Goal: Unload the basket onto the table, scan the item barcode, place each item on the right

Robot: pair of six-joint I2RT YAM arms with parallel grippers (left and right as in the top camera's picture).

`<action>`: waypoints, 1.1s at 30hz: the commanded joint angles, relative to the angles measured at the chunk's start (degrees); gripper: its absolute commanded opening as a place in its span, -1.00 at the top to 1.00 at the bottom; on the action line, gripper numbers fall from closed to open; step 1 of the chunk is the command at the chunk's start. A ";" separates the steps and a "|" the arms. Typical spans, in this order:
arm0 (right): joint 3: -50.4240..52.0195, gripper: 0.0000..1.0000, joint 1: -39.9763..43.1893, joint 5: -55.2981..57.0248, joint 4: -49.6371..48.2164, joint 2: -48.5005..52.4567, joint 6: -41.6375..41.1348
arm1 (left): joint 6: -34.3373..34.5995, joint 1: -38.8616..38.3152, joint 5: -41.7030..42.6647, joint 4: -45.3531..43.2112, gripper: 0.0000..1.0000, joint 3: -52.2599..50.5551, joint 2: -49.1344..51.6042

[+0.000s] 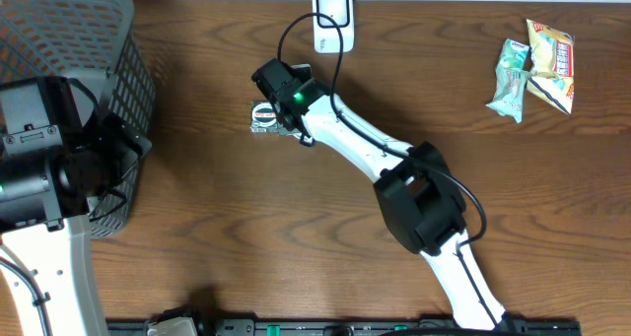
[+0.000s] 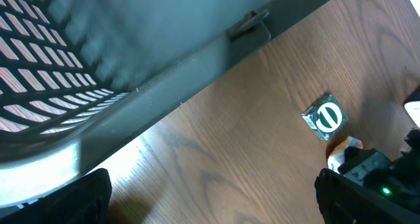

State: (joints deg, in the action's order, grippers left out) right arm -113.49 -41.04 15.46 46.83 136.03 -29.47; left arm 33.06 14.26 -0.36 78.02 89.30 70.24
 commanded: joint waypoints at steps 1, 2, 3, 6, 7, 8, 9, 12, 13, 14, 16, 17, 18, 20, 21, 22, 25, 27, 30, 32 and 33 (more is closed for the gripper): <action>-0.09 0.98 2.32 -12.48 0.37 -7.50 9.35 | 0.24 0.31 -0.33 0.17 -0.95 0.61 -0.26; -0.09 0.98 3.26 -16.61 0.61 -8.26 11.52 | 0.24 0.31 -0.33 0.17 -0.96 0.61 -0.26; -0.09 0.98 4.28 -20.63 0.79 -8.68 13.27 | 0.24 0.31 -0.33 0.17 -0.95 0.61 -0.26; 0.00 0.98 8.09 -34.58 1.84 -8.81 19.69 | 0.24 0.31 -0.33 0.17 -0.96 0.61 -0.26; 0.26 0.97 9.94 -38.62 2.84 -8.28 21.35 | 0.24 0.31 -0.33 0.17 -0.95 0.61 -0.26; 0.72 0.97 11.41 -41.31 3.58 -7.80 21.64 | 0.24 0.31 -0.33 0.17 -0.95 0.61 -0.26; 1.14 0.97 12.33 -42.95 3.82 -7.45 21.64 | 0.24 0.31 -0.33 0.17 -0.95 0.61 -0.26; 6.27 0.98 17.59 -58.36 0.35 -5.35 21.66 | 0.24 0.31 -0.33 0.17 -0.95 0.61 -0.26; 8.92 0.97 19.12 -64.22 -1.90 -4.76 21.66 | 0.24 0.31 -0.33 0.17 -0.96 0.61 -0.26; 10.95 0.97 19.98 -67.78 -3.56 -4.50 21.64 | 0.24 0.31 -0.33 0.17 -0.95 0.61 -0.26; 16.74 0.97 22.58 -73.61 -8.98 -4.22 21.22 | 0.24 0.31 -0.33 0.17 -0.95 0.61 -0.26; 18.75 0.97 23.61 -74.29 -10.80 -4.22 19.76 | 0.24 0.31 -0.33 0.17 -0.95 0.61 -0.26; 20.37 0.98 24.50 -74.27 -12.26 -4.22 18.08 | 0.24 0.31 -0.33 0.17 -0.95 0.61 -0.26; 22.80 0.97 26.64 -73.35 -14.12 -4.22 16.83 | 0.24 0.31 -0.33 0.17 -0.95 0.61 -0.26; 23.71 0.97 28.02 -71.06 -13.92 -4.22 16.72 | 0.24 0.31 -0.33 0.17 -0.95 0.61 -0.26; 24.11 0.97 28.76 -69.90 -13.42 -4.22 16.61 | 0.24 0.31 -0.33 0.17 -0.96 0.61 -0.26; 24.26 0.55 31.26 -67.19 -9.75 -4.24 16.68 | 0.24 0.31 -0.33 0.17 -0.95 0.61 -0.26; 24.24 0.35 33.07 -66.73 -7.26 -5.01 16.90 | 0.24 0.31 -0.33 0.17 -0.95 0.61 -0.26; 24.24 0.24 34.69 -66.38 -3.54 -7.04 19.50 | 0.24 0.31 -0.33 0.17 -0.95 0.61 -0.26; 24.24 0.17 34.84 -64.76 0.24 -9.75 22.43 | 0.24 0.31 -0.33 0.17 -0.95 0.61 -0.26; 24.24 0.14 34.56 -61.66 2.14 -11.54 22.91 | 0.24 0.31 -0.33 0.17 -0.95 0.61 -0.26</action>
State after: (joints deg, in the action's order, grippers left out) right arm -89.49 -5.96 -51.05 45.93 130.23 -10.28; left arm 33.06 14.26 -0.36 78.04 89.30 70.24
